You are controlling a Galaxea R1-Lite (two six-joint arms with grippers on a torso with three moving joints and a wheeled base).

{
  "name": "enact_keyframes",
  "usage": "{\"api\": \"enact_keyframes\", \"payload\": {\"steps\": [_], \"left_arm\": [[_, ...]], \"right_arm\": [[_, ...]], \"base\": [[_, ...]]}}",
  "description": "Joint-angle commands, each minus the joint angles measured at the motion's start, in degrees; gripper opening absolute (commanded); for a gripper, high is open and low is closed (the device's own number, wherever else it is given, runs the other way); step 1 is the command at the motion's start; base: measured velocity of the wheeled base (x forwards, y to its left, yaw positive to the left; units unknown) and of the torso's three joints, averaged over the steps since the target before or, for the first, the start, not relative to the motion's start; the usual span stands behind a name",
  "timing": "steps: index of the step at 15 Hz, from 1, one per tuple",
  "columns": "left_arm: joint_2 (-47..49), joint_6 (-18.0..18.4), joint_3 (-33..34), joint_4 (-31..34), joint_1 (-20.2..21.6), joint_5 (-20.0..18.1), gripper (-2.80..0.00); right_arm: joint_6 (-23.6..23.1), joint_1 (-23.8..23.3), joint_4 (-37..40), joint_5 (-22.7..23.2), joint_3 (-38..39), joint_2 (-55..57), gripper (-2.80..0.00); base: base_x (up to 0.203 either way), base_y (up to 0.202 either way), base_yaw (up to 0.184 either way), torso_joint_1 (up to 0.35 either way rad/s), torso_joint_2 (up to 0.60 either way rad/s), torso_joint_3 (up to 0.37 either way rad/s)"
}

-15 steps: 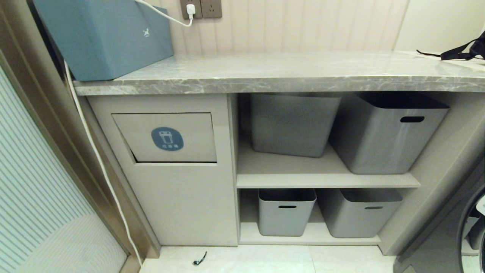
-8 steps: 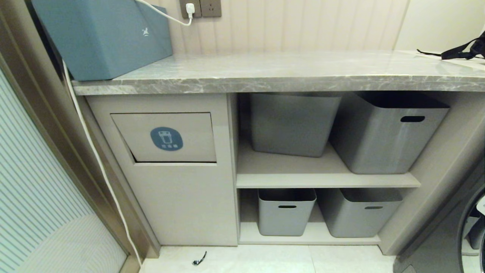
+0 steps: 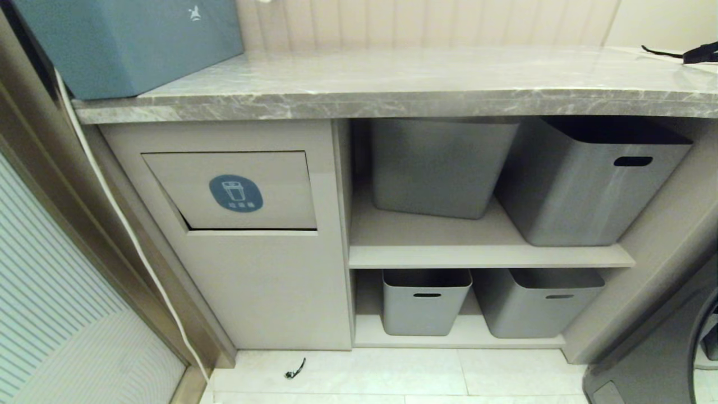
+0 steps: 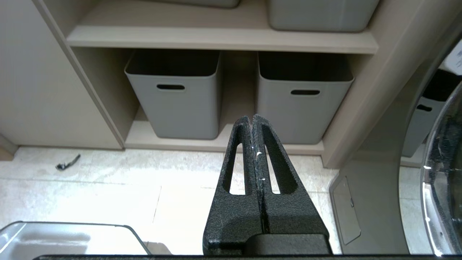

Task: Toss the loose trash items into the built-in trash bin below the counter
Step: Pick up the garbage

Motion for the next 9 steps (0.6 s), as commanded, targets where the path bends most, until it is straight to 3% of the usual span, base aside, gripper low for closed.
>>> {"api": "enact_keyframes", "payload": {"steps": [1, 9], "left_arm": [[0.05, 0.01, 0.00, -0.04, 0.00, 0.11, 0.00], [0.05, 0.01, 0.00, -0.04, 0.00, 0.11, 0.00]], "right_arm": [[-0.02, 0.04, 0.04, 0.03, 0.00, 0.00, -2.80], [-0.02, 0.04, 0.05, 0.03, -0.06, 0.05, -2.80]], "base": [[0.000, 0.000, 0.000, 0.005, 0.00, -0.192], [0.000, 0.000, 0.000, 0.002, 0.00, -0.195]]}}
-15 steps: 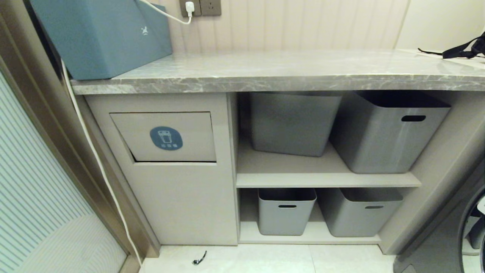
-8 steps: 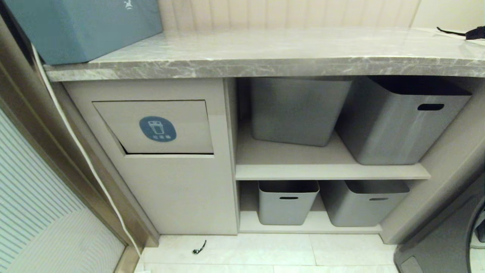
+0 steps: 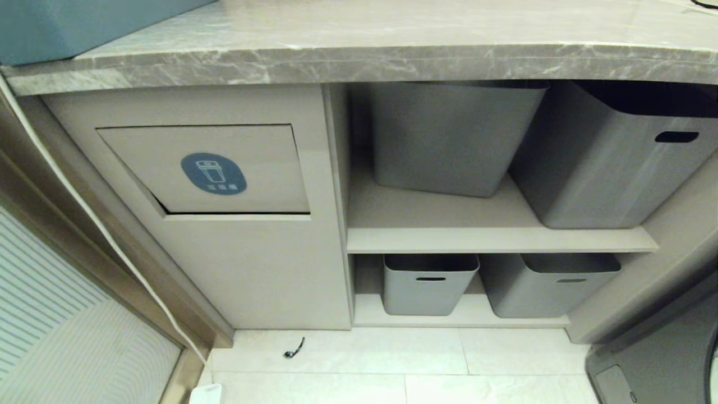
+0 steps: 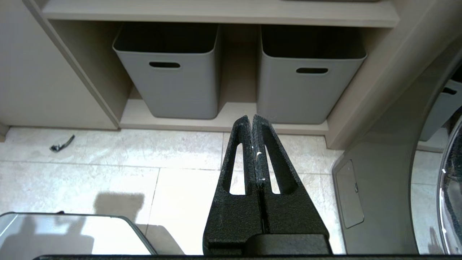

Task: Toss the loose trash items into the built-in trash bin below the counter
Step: Pick up the garbage

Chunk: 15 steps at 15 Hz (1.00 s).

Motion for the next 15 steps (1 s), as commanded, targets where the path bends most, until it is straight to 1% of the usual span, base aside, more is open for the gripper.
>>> {"api": "enact_keyframes", "payload": {"steps": [1, 4, 6, 7, 10, 15], "left_arm": [[0.07, 0.02, 0.00, 0.02, 0.00, 0.00, 0.00], [0.07, 0.16, 0.00, 0.07, 0.00, -0.09, 0.00], [0.07, 0.99, 0.00, 0.11, 0.00, -0.17, 0.00], [0.07, 1.01, 0.00, 0.11, 0.03, -0.17, -2.80], [-0.01, 0.55, 0.00, 0.20, 0.00, -0.17, -2.80], [0.07, 0.55, 0.00, 0.02, 0.00, -0.17, -2.80]], "right_arm": [[-0.02, 0.01, 0.04, 0.05, -0.02, 0.04, -2.80], [-0.02, 0.01, 0.04, 0.05, -0.03, 0.01, -2.80], [-0.02, 0.01, 0.04, 0.05, 0.00, 0.04, -2.80], [-0.02, 0.01, 0.04, 0.05, -0.03, 0.05, -2.80], [-0.02, 0.01, 0.04, 0.05, 0.00, -0.04, -2.80], [-0.02, 0.01, 0.04, 0.05, 0.00, -0.04, -2.80]], "base": [[0.000, 0.000, 0.000, 0.004, 0.00, -0.194], [0.000, 0.000, 0.000, 0.006, 0.00, -0.198], [0.000, 0.000, 0.000, 0.004, 0.00, -0.198], [0.000, 0.000, 0.000, 0.010, 0.01, -0.201], [0.000, 0.000, 0.000, 0.001, 0.00, -0.173], [0.000, 0.000, 0.000, 0.001, 0.00, -0.057]]}}
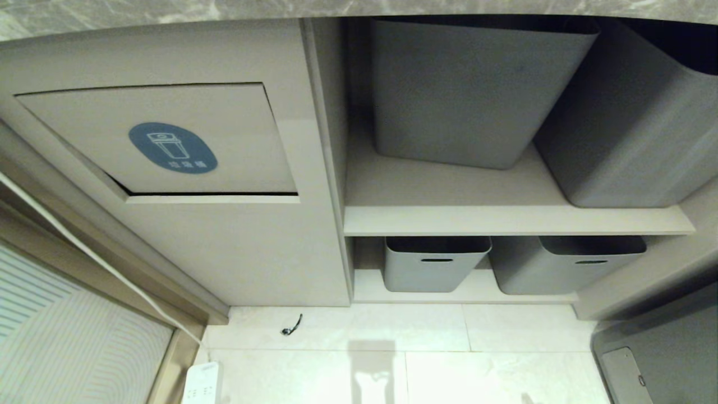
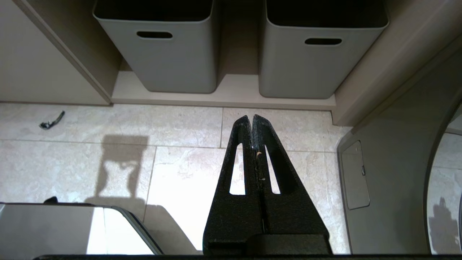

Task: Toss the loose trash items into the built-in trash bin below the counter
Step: Pick up the garbage

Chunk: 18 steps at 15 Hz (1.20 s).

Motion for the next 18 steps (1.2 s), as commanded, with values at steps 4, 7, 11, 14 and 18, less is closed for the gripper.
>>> {"api": "enact_keyframes", "payload": {"steps": [4, 7, 11, 14, 18], "left_arm": [[0.07, -0.07, 0.00, -0.01, 0.00, 0.03, -2.80], [0.07, -0.07, 0.00, -0.01, 0.00, 0.10, -2.80], [0.07, -0.07, 0.00, -0.01, 0.01, 0.09, -2.80], [0.07, -0.07, 0.00, -0.01, 0.00, 0.02, -2.80], [0.07, -0.07, 0.00, -0.01, 0.00, 0.10, -2.80]], "right_arm": [[-0.02, 0.01, 0.02, 0.05, -0.08, -0.01, -2.80], [-0.02, 0.01, 0.02, 0.05, 0.00, 0.07, -2.80], [-0.02, 0.01, 0.01, 0.05, 0.00, 0.07, -2.80], [-0.02, 0.01, 0.02, 0.05, 0.00, -0.01, -2.80], [-0.02, 0.01, 0.02, 0.05, -0.06, 0.01, -2.80]], "base": [[0.000, 0.000, 0.000, 0.005, 0.00, -0.169], [0.000, 0.000, 0.000, 0.001, 0.00, -0.195], [0.000, 0.000, 0.000, 0.003, 0.00, -0.197], [0.000, 0.000, 0.000, 0.007, 0.00, -0.200], [0.000, 0.000, 0.000, 0.003, 0.00, -0.197]]}}
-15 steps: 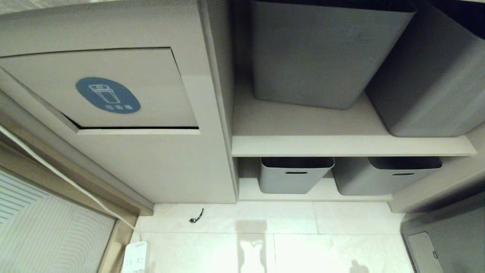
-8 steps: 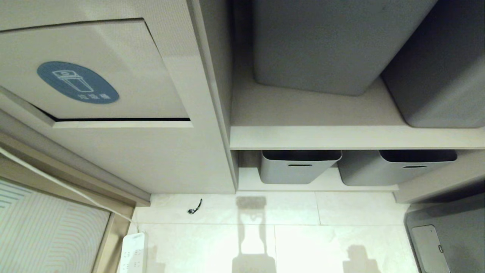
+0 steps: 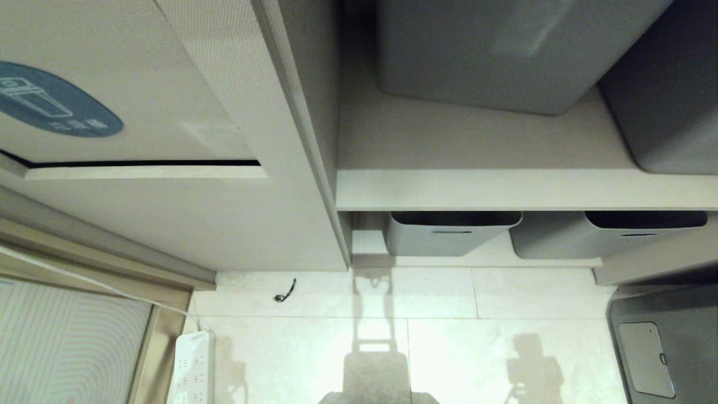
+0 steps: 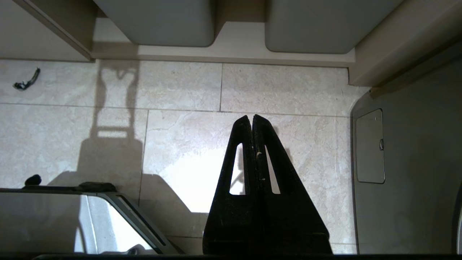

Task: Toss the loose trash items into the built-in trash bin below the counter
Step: Pick up the garbage

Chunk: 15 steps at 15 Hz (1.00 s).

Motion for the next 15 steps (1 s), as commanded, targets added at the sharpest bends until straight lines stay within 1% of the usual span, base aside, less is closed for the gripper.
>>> {"api": "enact_keyframes", "payload": {"steps": [1, 5, 13, 15], "left_arm": [[0.07, 0.03, 0.00, 0.00, 0.06, 0.01, -2.80], [-0.01, 0.04, 0.00, 0.17, -0.02, 0.09, -2.80], [-0.01, -0.05, 0.00, 0.17, -0.02, 0.10, -2.80], [-0.01, -0.72, 0.00, 0.09, -0.02, 0.19, -2.80]], "right_arm": [[-0.02, 0.02, 0.05, 0.03, 0.00, 0.06, -2.80], [-0.02, 0.02, 0.05, 0.03, 0.00, 0.03, -2.80], [-0.02, 0.02, -0.02, 0.03, 0.00, 0.01, -2.80], [-0.02, 0.02, 0.05, 0.03, 0.00, 0.07, -2.80]], "base": [[0.000, 0.000, 0.000, 0.002, 0.01, -0.190], [0.000, 0.000, 0.000, 0.003, 0.00, -0.145], [0.000, 0.000, 0.000, 0.001, 0.00, -0.009], [0.000, 0.000, 0.000, 0.000, 0.00, 0.000]]}}
